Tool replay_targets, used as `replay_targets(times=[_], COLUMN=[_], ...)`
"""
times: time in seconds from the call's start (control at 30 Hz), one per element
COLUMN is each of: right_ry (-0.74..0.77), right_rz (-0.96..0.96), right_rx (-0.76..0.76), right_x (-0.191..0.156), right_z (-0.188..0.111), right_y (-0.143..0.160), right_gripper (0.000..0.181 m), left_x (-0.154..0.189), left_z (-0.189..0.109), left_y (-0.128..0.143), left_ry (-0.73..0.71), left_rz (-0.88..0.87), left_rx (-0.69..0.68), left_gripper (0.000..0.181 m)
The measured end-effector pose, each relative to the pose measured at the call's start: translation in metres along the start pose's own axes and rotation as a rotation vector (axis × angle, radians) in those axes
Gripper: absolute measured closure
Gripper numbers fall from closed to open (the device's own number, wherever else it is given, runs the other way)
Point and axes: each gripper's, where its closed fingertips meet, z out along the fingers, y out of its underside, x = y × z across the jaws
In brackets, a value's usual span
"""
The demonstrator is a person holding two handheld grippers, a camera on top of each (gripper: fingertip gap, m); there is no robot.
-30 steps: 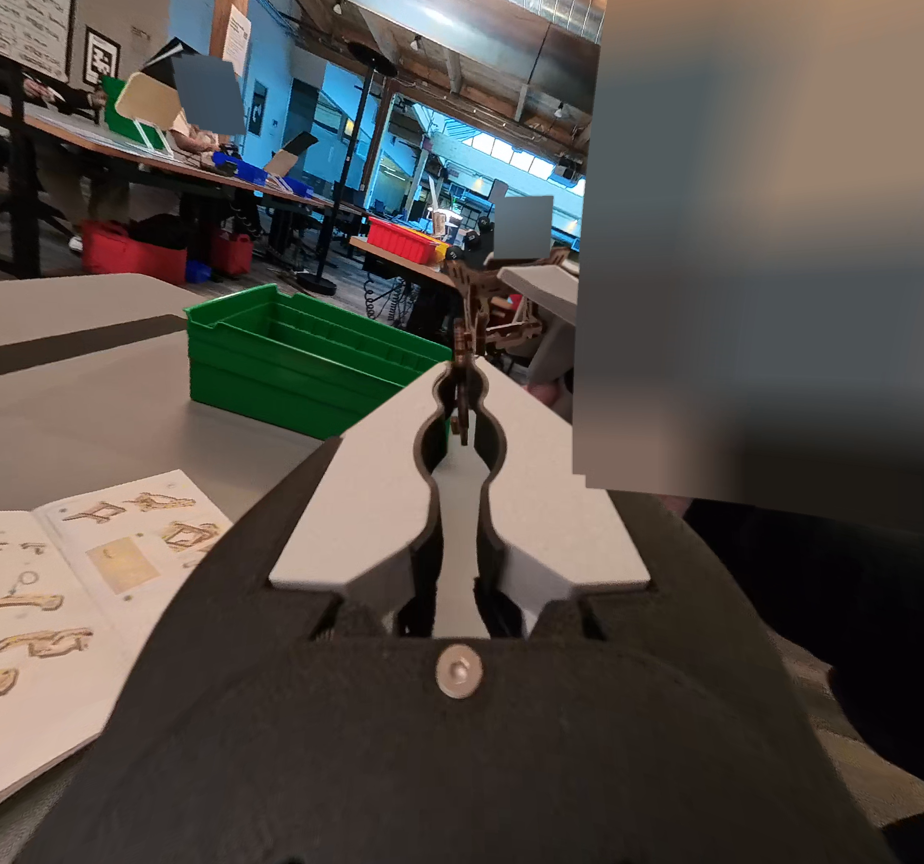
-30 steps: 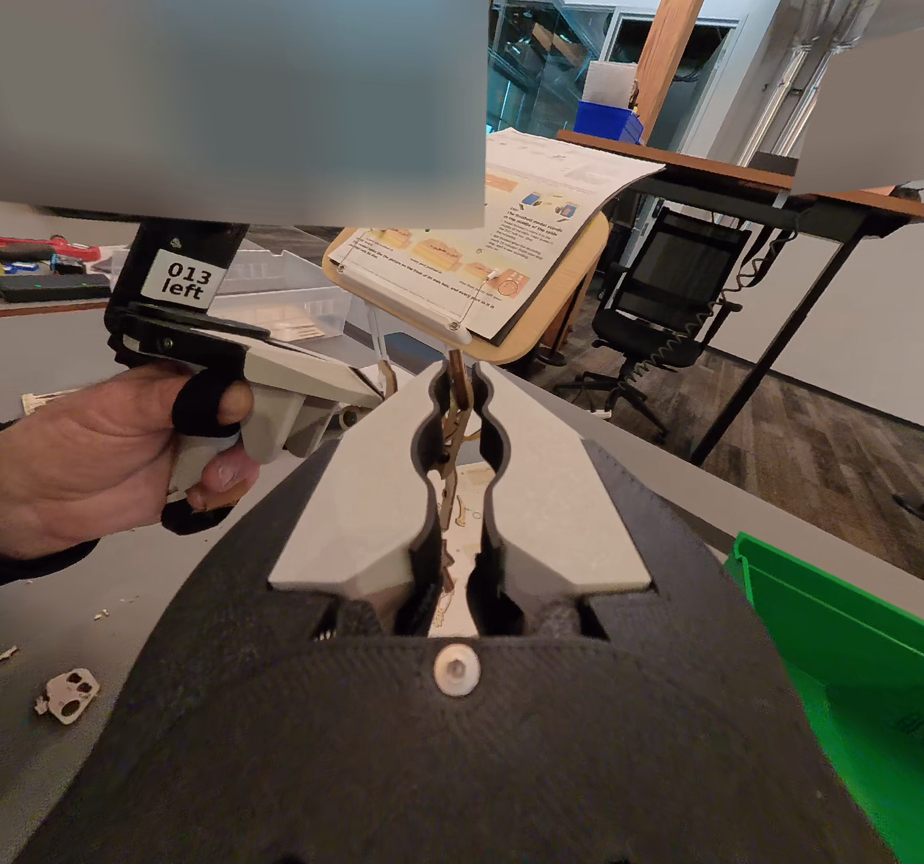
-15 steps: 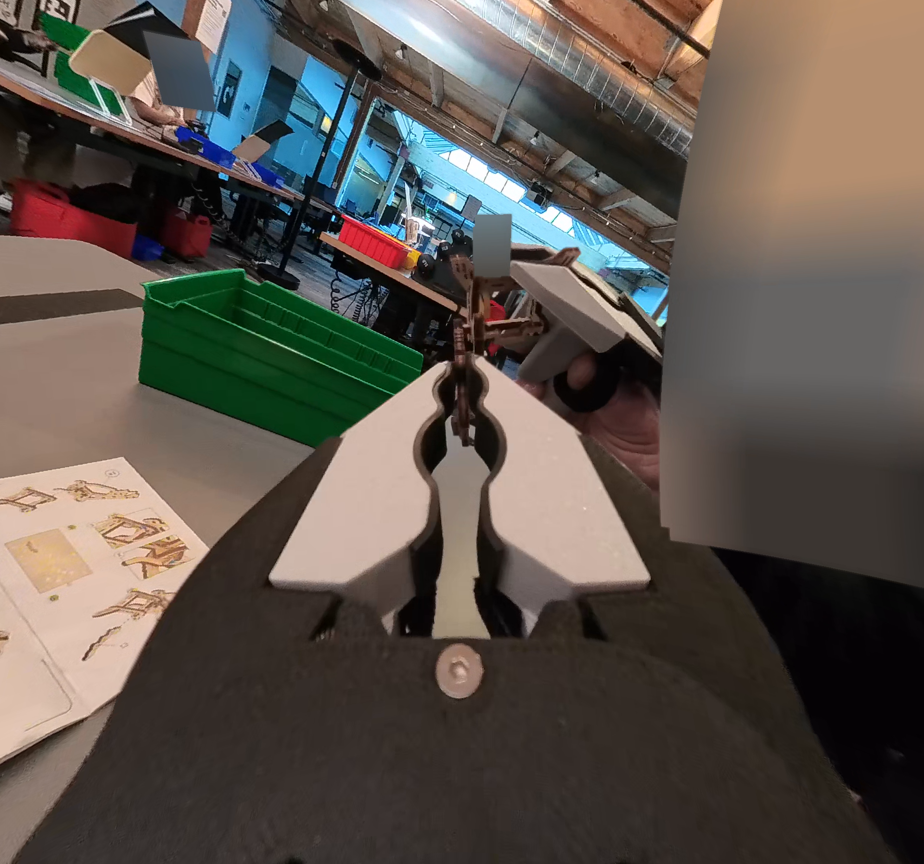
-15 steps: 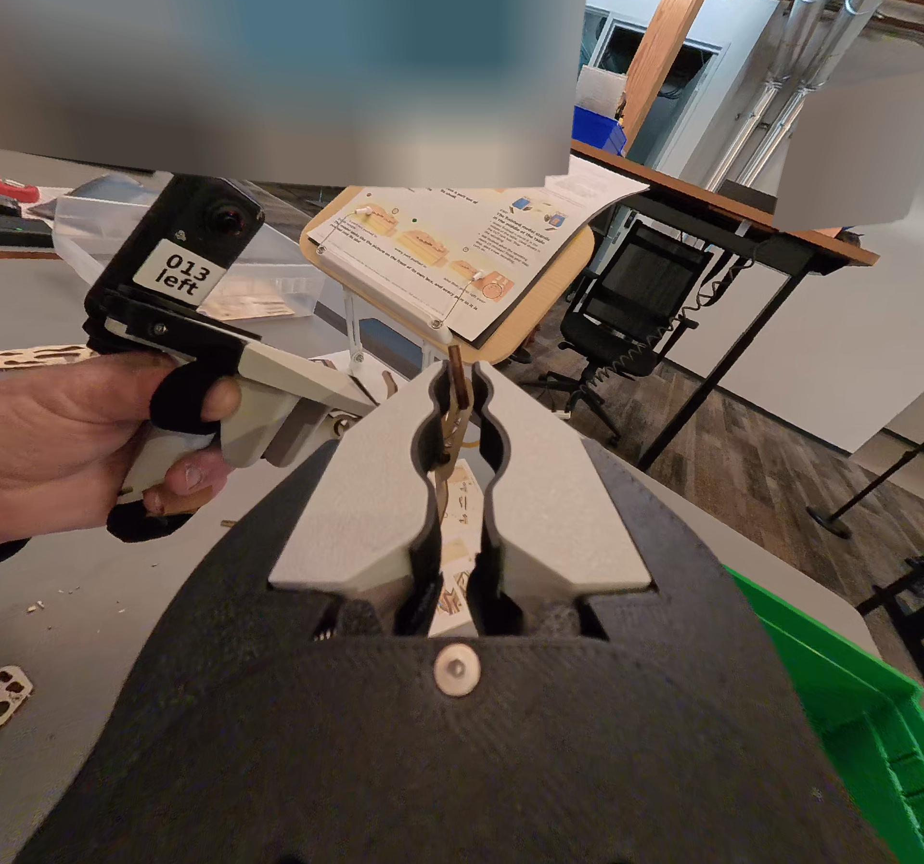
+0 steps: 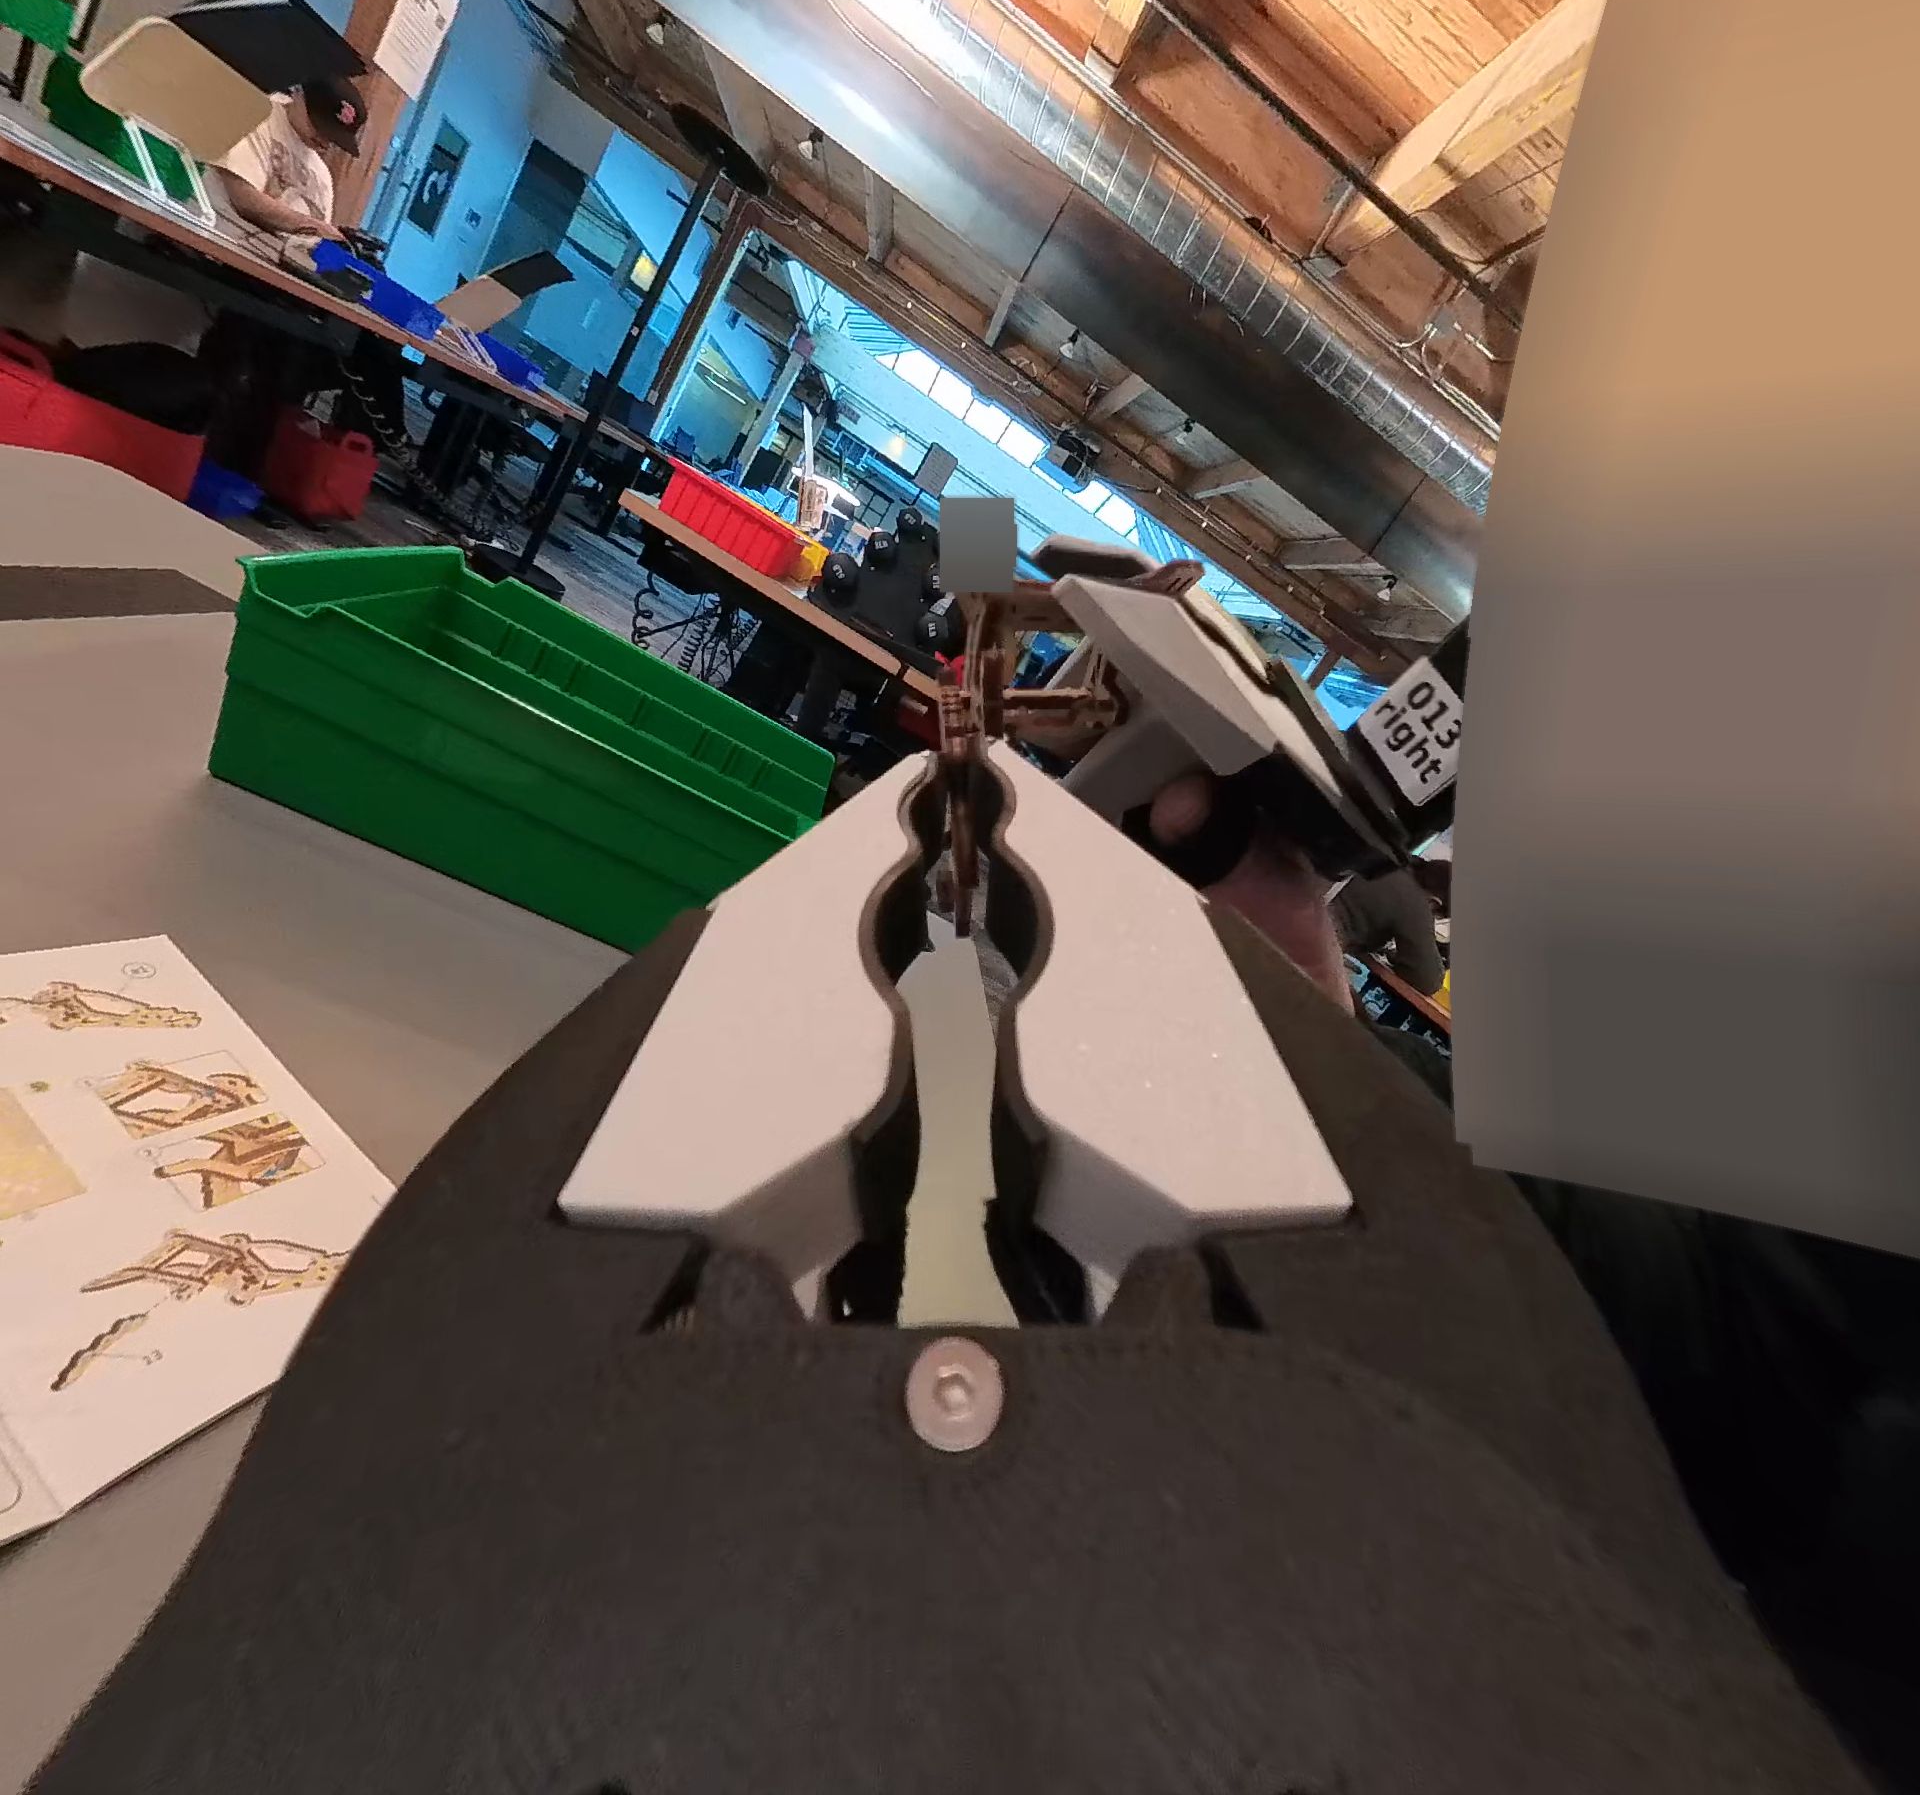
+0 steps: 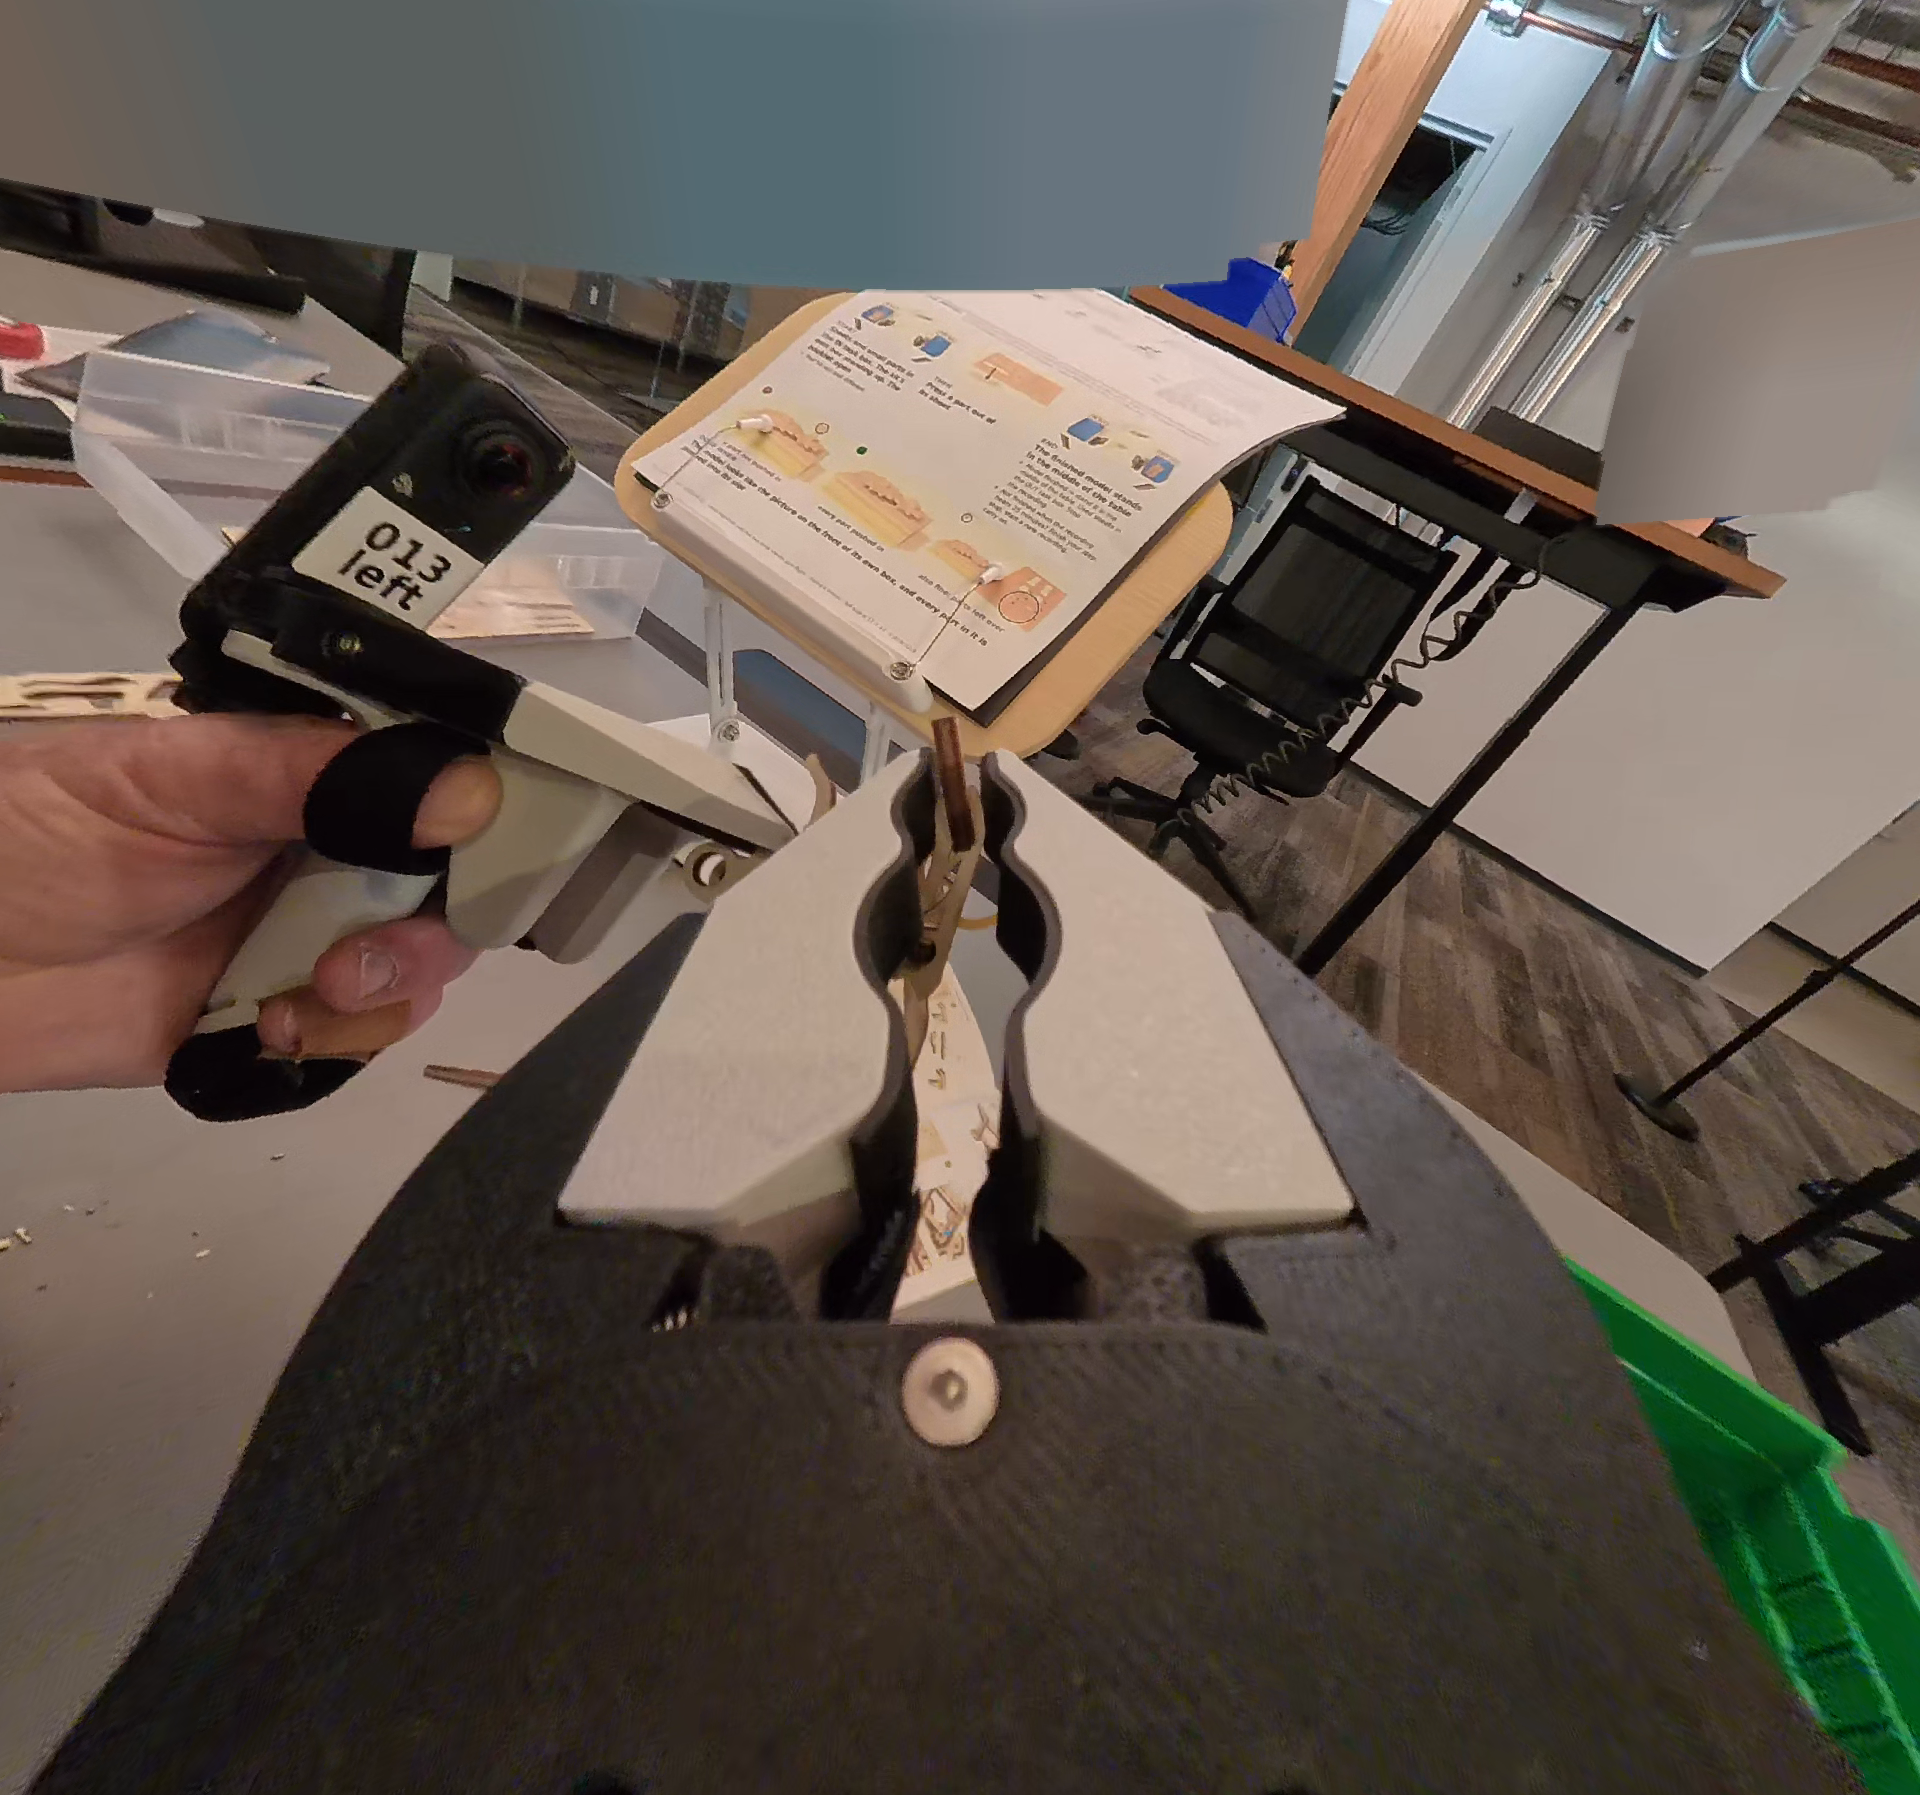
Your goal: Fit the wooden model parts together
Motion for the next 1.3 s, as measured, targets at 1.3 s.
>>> replay_targets(times=[1.3], right_ry=[-0.324], right_rz=[0.847], right_rx=[-0.144], right_x=[-0.013], right_z=[-0.022], right_y=[0.018], right_gripper=[0.12], left_x=[-0.002], left_z=[0.004], left_y=[0.01], left_ry=[0.242], left_rz=[-0.269], left_rx=[0.055], left_gripper=[0.18])
